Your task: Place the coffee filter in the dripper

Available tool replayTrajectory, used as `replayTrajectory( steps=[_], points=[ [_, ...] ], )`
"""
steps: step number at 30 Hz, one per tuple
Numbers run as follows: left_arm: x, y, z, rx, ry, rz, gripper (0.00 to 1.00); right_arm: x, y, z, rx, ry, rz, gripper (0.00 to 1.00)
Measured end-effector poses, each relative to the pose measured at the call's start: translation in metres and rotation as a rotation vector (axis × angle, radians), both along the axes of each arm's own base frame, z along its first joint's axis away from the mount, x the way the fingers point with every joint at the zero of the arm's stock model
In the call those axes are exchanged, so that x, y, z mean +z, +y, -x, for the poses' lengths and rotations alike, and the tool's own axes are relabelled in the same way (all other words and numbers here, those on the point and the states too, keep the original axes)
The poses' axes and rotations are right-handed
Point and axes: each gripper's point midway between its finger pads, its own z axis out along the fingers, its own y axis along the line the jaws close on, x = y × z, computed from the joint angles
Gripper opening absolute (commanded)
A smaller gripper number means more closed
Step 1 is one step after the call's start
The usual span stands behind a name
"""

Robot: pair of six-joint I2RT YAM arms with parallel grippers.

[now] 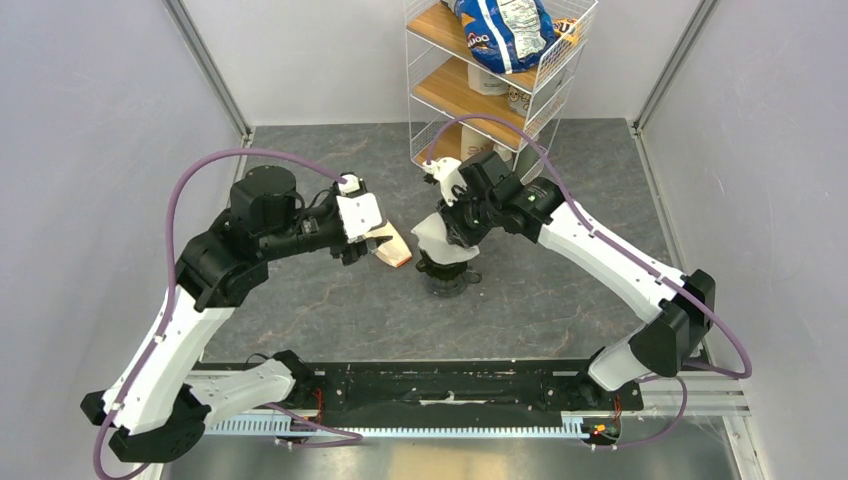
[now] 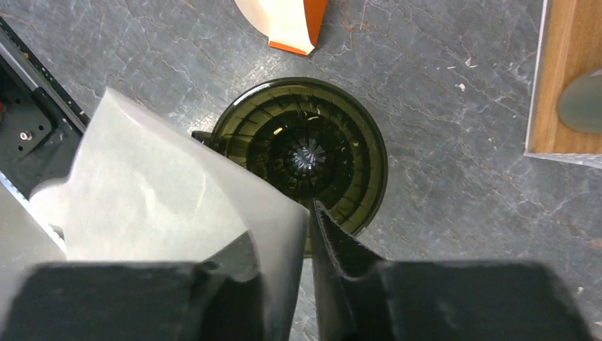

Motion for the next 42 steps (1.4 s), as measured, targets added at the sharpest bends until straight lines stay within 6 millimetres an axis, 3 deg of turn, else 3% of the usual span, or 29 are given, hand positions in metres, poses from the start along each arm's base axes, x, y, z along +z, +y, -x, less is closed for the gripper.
replayTrajectory(
  steps=[2, 10, 19, 25, 30, 34, 39, 42],
  points=[
    [-0.005, 0.001, 0.0, 0.01, 0.022, 0.0, 0.72, -0.005, 0.002, -0.002, 0.002, 0.002, 0.003, 0.41],
    [-0.015, 0.004, -0.005, 0.058, 0.082, 0.025, 0.72, -0.014, 0.007, -0.01, 0.005, -0.009, 0.007, 0.48],
    [-0.022, 0.006, -0.012, 0.121, 0.163, 0.076, 0.72, -0.021, -0.001, -0.017, -0.012, -0.024, 0.031, 0.63],
    [-0.028, 0.007, -0.019, 0.18, 0.246, 0.123, 0.72, -0.02, -0.005, -0.02, -0.019, -0.032, 0.035, 0.77],
    [-0.04, 0.01, -0.027, 0.247, 0.364, 0.187, 0.72, -0.004, -0.009, -0.017, -0.005, -0.065, 0.009, 0.8],
    [-0.045, 0.013, -0.035, 0.295, 0.431, 0.226, 0.72, 0.019, -0.01, -0.009, 0.057, -0.102, -0.02, 0.72],
    [-0.043, 0.024, -0.053, 0.366, 0.479, 0.294, 0.69, 0.056, -0.004, 0.002, 0.181, -0.134, -0.059, 0.47],
    [-0.043, 0.033, -0.064, 0.409, 0.531, 0.338, 0.68, 0.062, 0.003, 0.005, 0.232, -0.116, -0.064, 0.41]
  ],
)
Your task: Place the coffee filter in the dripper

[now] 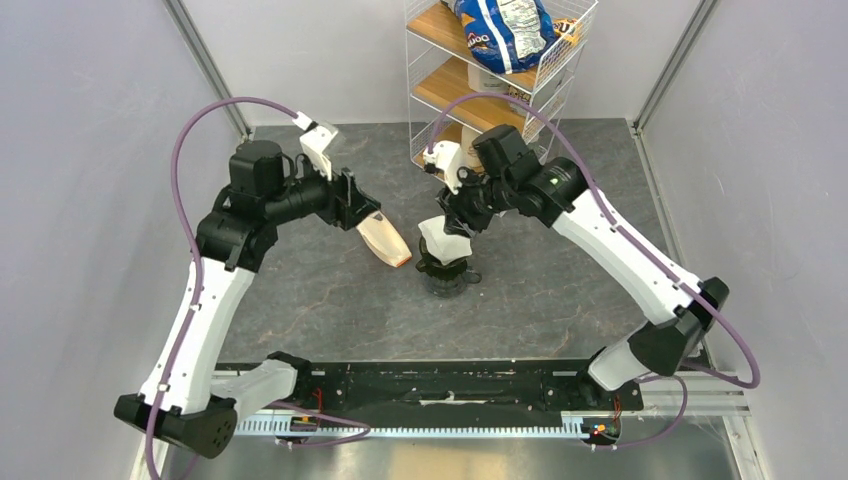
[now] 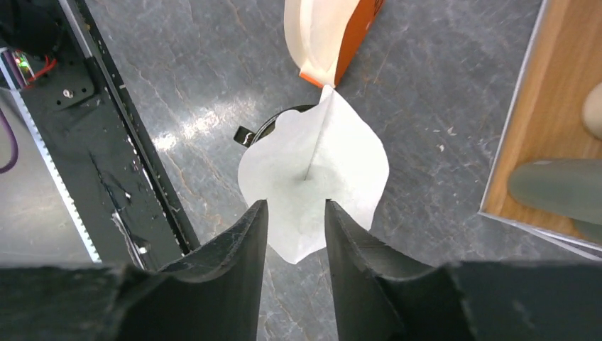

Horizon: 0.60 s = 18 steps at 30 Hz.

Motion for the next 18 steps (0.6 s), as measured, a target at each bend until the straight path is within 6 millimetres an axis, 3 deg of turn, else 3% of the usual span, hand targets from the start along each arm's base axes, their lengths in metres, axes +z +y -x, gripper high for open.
replayTrajectory(
  steps=[5, 9, 18],
  points=[
    [0.002, 0.015, -0.018, 0.057, 0.088, 0.074, 0.68, -0.038, 0.006, -0.005, 0.02, 0.092, 0.083, 0.38],
    [0.004, 0.023, -0.021, 0.087, 0.113, 0.108, 0.68, -0.072, 0.006, -0.009, 0.015, 0.15, 0.154, 0.38],
    [0.016, 0.033, -0.02, 0.125, 0.091, 0.152, 0.68, -0.112, 0.003, -0.001, 0.032, 0.156, 0.245, 0.38]
  ],
)
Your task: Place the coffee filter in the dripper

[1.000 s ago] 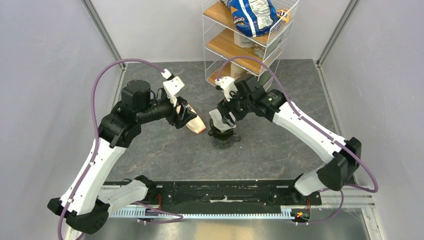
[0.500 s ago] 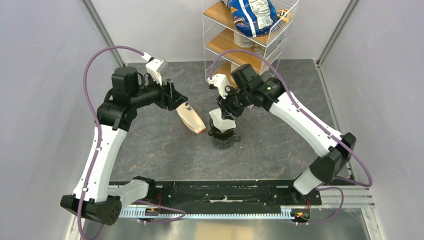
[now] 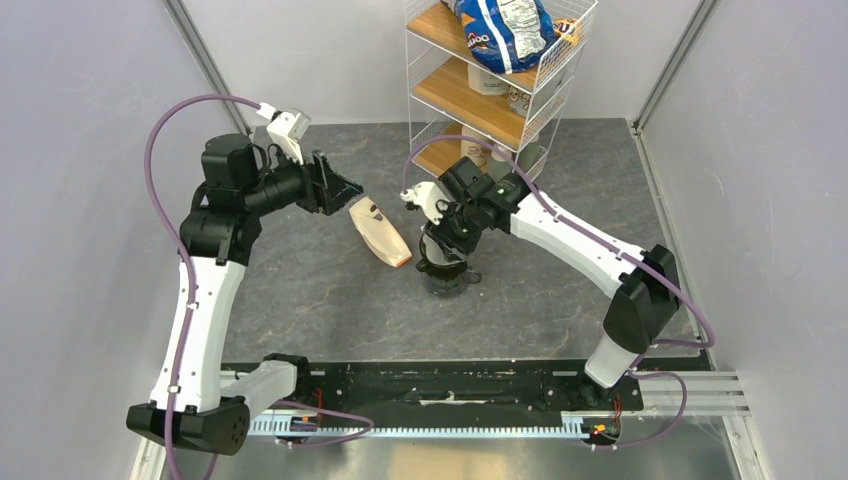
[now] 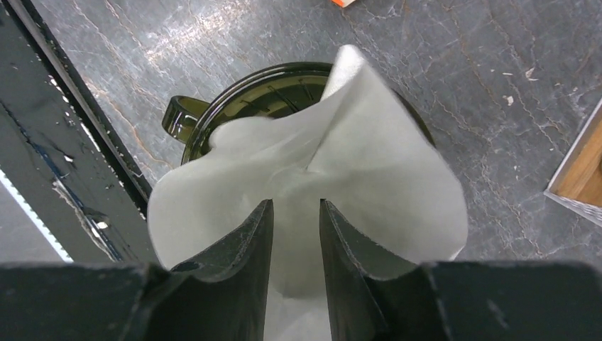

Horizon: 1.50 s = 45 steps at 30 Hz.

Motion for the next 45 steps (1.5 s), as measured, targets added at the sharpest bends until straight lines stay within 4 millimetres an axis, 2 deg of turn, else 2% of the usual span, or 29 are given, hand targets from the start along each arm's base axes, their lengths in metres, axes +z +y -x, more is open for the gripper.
replayTrajectory(
  steps=[8, 18, 45],
  points=[
    [-0.004, 0.0, -0.001, 0.002, 0.006, 0.006, 0.68, -0.022, 0.004, -0.002, 0.005, -0.02, 0.036, 0.39],
    [-0.007, -0.001, -0.003, -0.002, 0.004, 0.008, 0.67, -0.034, 0.008, -0.008, 0.005, -0.032, 0.048, 0.41],
    [-0.01, -0.003, -0.001, -0.026, -0.003, 0.02, 0.67, -0.041, 0.012, -0.011, 0.069, -0.057, 0.078, 0.39]
  ],
)
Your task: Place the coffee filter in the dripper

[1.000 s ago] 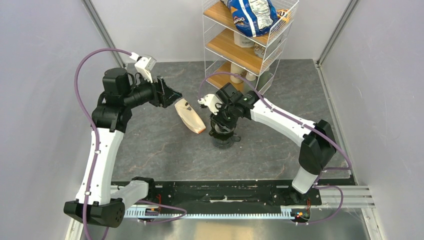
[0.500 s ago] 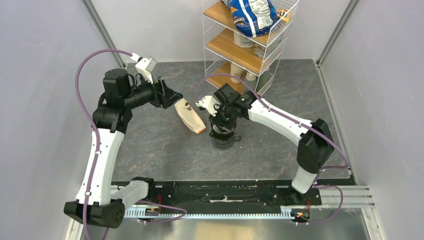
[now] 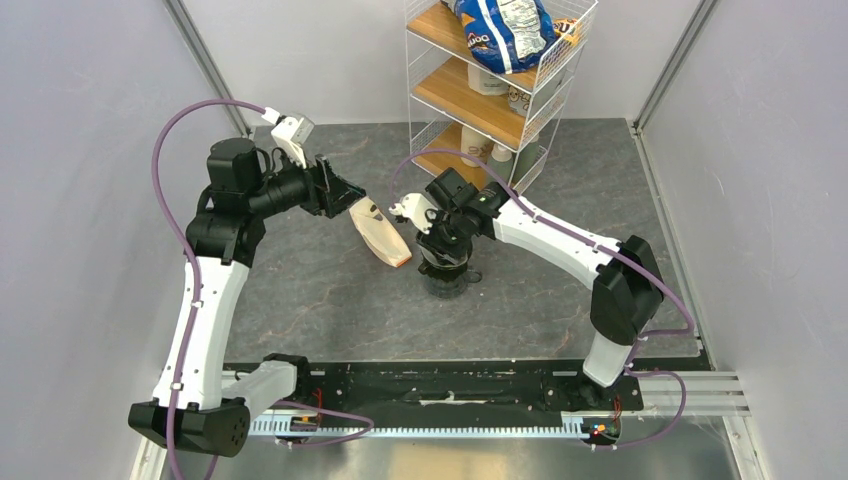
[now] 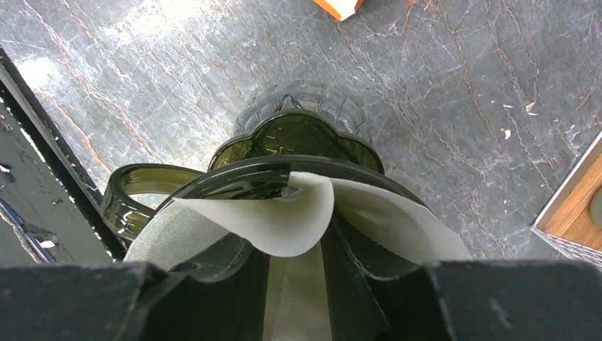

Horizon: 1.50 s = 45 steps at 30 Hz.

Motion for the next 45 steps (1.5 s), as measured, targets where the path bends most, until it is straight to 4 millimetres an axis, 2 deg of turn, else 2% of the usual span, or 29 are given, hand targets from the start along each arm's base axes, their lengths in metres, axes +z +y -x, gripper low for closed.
replayTrajectory(
  steps=[21, 37, 40, 45],
  points=[
    [0.001, -0.003, 0.002, -0.023, -0.003, 0.009, 0.67, 0.002, -0.003, -0.001, -0.005, -0.003, 0.019, 0.37],
    [0.008, -0.006, 0.001, -0.049, -0.039, 0.022, 0.65, 0.036, 0.0, -0.001, -0.014, -0.025, -0.02, 0.37],
    [0.005, -0.008, 0.002, -0.062, -0.032, 0.027, 0.64, 0.043, -0.002, 0.001, -0.012, -0.031, -0.03, 0.37],
    [-0.013, -0.01, 0.002, -0.059, 0.021, 0.044, 0.62, 0.057, -0.004, 0.005, -0.007, -0.048, -0.058, 0.38]
  ],
)
